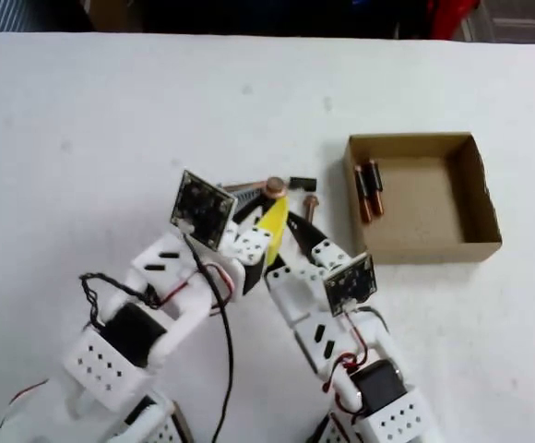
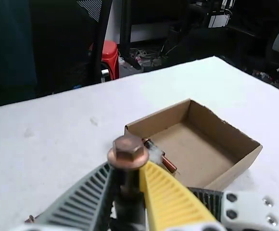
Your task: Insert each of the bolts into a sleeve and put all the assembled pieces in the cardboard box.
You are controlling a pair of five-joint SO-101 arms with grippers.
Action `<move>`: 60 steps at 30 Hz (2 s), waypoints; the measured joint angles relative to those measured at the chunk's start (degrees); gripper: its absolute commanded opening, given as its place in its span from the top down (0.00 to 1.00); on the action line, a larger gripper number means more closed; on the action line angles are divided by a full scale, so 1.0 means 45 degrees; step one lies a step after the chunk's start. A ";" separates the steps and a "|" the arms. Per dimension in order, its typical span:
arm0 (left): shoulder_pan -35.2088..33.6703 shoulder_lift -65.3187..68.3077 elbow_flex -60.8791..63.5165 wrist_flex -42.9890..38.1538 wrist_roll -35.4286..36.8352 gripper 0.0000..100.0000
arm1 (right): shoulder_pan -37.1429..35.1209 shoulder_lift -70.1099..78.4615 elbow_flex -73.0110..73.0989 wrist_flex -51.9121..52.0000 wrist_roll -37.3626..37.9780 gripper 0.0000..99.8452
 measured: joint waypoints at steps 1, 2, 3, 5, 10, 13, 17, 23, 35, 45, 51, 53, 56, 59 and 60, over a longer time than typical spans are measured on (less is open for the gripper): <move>0.0000 0.0000 0.0020 0.0000 0.0000 0.98 | 0.0000 0.0000 0.0000 0.0000 0.0000 0.98; 0.0000 0.0000 0.0020 0.0000 0.0000 0.98 | 0.0000 0.0000 0.0000 0.0000 0.0000 0.98; 0.0000 0.0000 0.0020 0.0000 0.0000 0.98 | 0.0000 0.0000 0.0000 0.0000 0.0000 0.98; 0.0000 0.0000 0.0020 -0.0020 0.0000 0.98 | 0.0000 0.0000 0.0000 0.0000 0.0000 0.98; 0.0000 0.0000 0.0020 -0.0020 0.0000 0.85 | 0.0020 0.0000 0.0000 0.0000 0.0000 0.98; -0.0020 0.0000 0.0039 -0.0020 0.0000 0.79 | 0.0078 0.0000 0.0000 0.0000 0.0000 0.98; -0.0020 0.0000 0.0039 -0.0020 0.0000 0.82 | 0.0078 0.0000 0.0000 0.0000 0.0000 0.98; -0.0977 0.0000 0.0039 -0.0020 -0.0117 0.82 | 0.0000 0.0000 0.0000 0.0000 0.0020 0.98; -0.1309 -0.0039 0.0020 -0.0059 -0.0117 0.82 | 0.0000 0.0000 0.0000 0.0020 0.0020 0.98; -0.1719 -0.3751 -0.0215 0.0645 -0.0137 0.97 | 0.0508 0.0000 0.0000 0.0020 0.0020 0.98; -0.3282 -0.6095 -0.0254 0.2579 -0.0137 0.98 | 0.0957 0.0000 0.0000 0.0020 0.0020 0.98; -0.3849 -0.6623 -0.0254 0.3282 -0.0137 0.98 | 0.1289 0.0000 0.0000 0.0020 0.0020 0.98; -0.4728 -0.7150 -0.0254 0.4239 -0.0137 0.98 | 0.1817 0.0000 0.0000 0.0020 0.0020 0.98; -0.5705 -0.7189 -0.0254 0.4962 -0.0137 0.98 | 0.2286 0.0000 0.0000 0.0098 0.0020 0.98; -0.5978 -0.7209 -0.0254 0.5197 -0.0137 0.98 | 0.2422 0.0000 0.0000 0.0332 0.0020 0.98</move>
